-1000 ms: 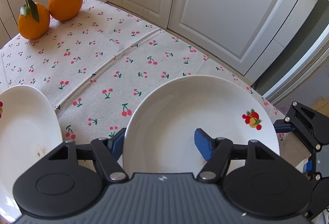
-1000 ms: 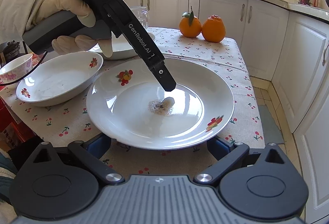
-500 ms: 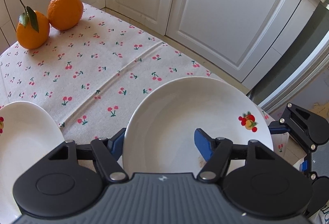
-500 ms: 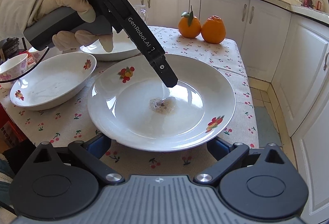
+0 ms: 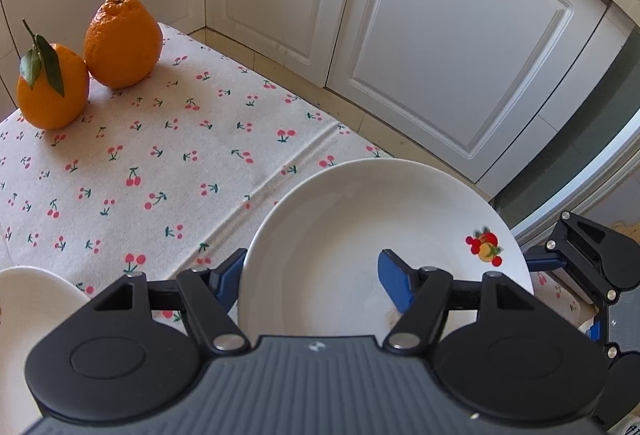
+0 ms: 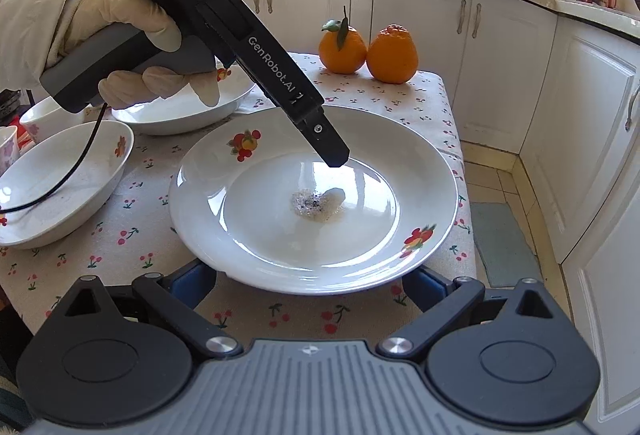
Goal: Organize plates and bowls
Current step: 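Lift the gripped white plate with the left tool off the cloth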
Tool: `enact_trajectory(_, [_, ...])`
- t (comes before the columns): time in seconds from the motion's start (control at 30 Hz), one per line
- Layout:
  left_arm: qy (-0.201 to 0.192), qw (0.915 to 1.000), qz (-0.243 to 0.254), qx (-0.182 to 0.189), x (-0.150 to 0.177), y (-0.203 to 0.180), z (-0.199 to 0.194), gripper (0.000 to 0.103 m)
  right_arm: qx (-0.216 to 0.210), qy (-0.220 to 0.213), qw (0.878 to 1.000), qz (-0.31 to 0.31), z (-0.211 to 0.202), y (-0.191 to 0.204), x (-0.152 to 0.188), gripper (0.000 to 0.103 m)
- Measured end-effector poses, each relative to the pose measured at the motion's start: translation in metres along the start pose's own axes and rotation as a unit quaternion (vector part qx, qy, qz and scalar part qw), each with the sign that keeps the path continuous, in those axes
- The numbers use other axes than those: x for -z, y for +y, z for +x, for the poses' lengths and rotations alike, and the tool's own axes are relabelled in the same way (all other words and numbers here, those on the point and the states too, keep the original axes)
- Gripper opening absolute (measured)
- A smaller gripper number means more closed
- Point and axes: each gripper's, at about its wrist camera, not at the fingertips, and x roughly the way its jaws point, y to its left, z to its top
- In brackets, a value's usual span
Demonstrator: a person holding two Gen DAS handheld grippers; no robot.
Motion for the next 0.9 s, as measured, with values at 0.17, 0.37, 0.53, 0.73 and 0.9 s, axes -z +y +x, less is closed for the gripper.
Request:
enact_trajectory(0.17, [-0.001,1.0,-0.002,-0.001,-0.007,0.004,0.007,0.069,0.005,0.001,1.0,0.003,0.01,-0.009,-0.005,0.101])
enact_trajectory(0.37, [-0.005,0.9999,-0.011,0.002,-0.015,0.01,0.013,0.069,0.004,0.0,1.0,0.017,0.017,-0.015,-0.007,0.101])
enact_trajectory(0.53, [-0.01,0.9999,-0.01,0.003,-0.018,0.011,0.018,0.069,0.01,-0.001,1.0,0.02,0.017,-0.018,-0.007,0.101])
enact_trajectory(0.73, [-0.014,0.9999,-0.008,-0.003,-0.018,0.011,0.021,0.069,0.014,-0.001,1.0,0.016,0.017,-0.018,-0.007,0.101])
enact_trajectory(0.9, [-0.015,0.9998,-0.009,-0.007,-0.017,0.008,0.021,0.075,0.012,-0.007,1.0,0.025,0.015,-0.019,-0.006,0.103])
